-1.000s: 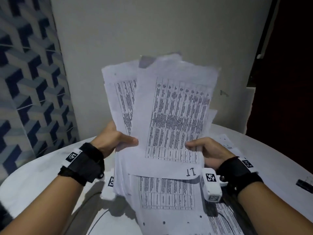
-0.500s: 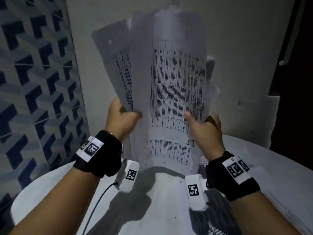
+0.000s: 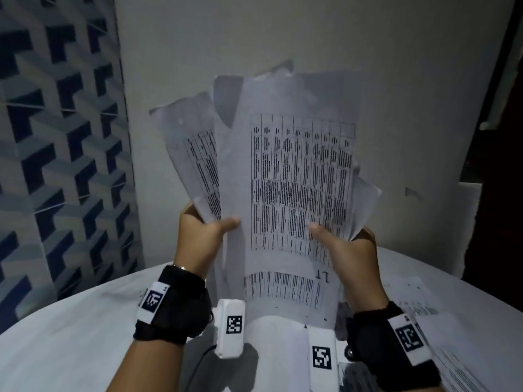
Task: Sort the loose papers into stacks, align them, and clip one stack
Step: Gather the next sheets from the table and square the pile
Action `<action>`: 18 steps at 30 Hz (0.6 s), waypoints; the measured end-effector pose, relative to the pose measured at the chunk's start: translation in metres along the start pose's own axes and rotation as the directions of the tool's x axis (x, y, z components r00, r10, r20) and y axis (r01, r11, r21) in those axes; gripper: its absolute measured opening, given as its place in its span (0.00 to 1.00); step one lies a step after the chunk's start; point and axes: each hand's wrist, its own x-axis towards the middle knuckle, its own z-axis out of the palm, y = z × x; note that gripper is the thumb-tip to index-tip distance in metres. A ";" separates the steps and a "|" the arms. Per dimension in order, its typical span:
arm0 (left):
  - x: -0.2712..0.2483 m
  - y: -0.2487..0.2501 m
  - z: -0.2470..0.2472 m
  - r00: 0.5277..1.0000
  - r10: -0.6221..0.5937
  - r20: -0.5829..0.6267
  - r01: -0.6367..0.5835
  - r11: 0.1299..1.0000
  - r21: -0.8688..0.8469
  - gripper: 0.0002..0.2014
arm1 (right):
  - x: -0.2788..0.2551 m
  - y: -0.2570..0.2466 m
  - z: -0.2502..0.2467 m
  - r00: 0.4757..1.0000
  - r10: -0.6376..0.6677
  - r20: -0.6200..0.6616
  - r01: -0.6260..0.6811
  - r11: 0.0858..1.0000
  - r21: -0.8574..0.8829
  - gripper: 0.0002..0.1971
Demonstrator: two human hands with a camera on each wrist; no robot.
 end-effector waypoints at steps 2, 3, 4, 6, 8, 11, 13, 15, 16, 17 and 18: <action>-0.001 -0.007 0.000 1.000 -0.006 0.005 0.006 1.000 -0.005 0.22 | 0.001 0.002 -0.001 0.999 0.028 0.017 -0.028 0.999 0.017 0.12; -0.002 -0.008 0.000 1.000 -0.004 0.011 0.004 1.000 -0.011 0.22 | 0.001 0.002 -0.002 0.999 0.041 0.018 -0.041 0.999 0.010 0.10; -0.001 -0.008 0.001 1.000 -0.007 0.020 0.007 1.000 -0.027 0.22 | 0.003 0.003 -0.002 0.999 0.046 0.023 -0.046 0.999 0.005 0.09; 0.000 -0.006 -0.001 0.999 0.006 0.046 -0.004 0.998 -0.058 0.22 | 0.007 0.005 -0.003 0.999 0.051 0.008 -0.051 0.999 -0.007 0.12; 0.002 -0.003 -0.001 0.997 0.043 0.060 -0.038 0.995 -0.094 0.22 | 0.008 0.003 -0.005 0.998 0.054 -0.024 -0.054 0.999 0.002 0.13; 0.006 -0.003 0.005 0.998 0.056 0.038 -0.048 0.982 -0.183 0.27 | 0.008 0.002 -0.008 0.998 0.062 -0.023 -0.062 0.998 -0.002 0.13; 0.009 -0.004 0.007 0.999 0.033 -0.008 -0.034 0.968 -0.248 0.27 | 0.009 0.004 -0.011 0.997 0.074 -0.010 -0.074 0.997 -0.006 0.14; 0.013 -0.006 0.008 0.998 -0.006 -0.061 -0.012 0.958 -0.286 0.19 | 0.011 0.002 -0.012 0.996 0.087 -0.014 -0.088 0.996 -0.013 0.12; 0.016 -0.009 0.008 0.995 -0.036 -0.089 0.009 0.957 -0.289 0.15 | 0.011 0.002 -0.013 0.996 0.091 -0.015 -0.091 0.996 -0.016 0.11; 0.018 -0.009 0.008 0.992 -0.058 -0.110 0.024 0.958 -0.285 0.10 | 0.013 0.004 -0.015 0.995 0.096 -0.014 -0.096 0.995 -0.014 0.10; 0.018 -0.010 0.010 0.992 -0.052 -0.116 0.018 0.962 -0.274 0.05 | 0.015 0.006 -0.016 0.994 0.108 -0.014 -0.108 0.994 -0.016 0.09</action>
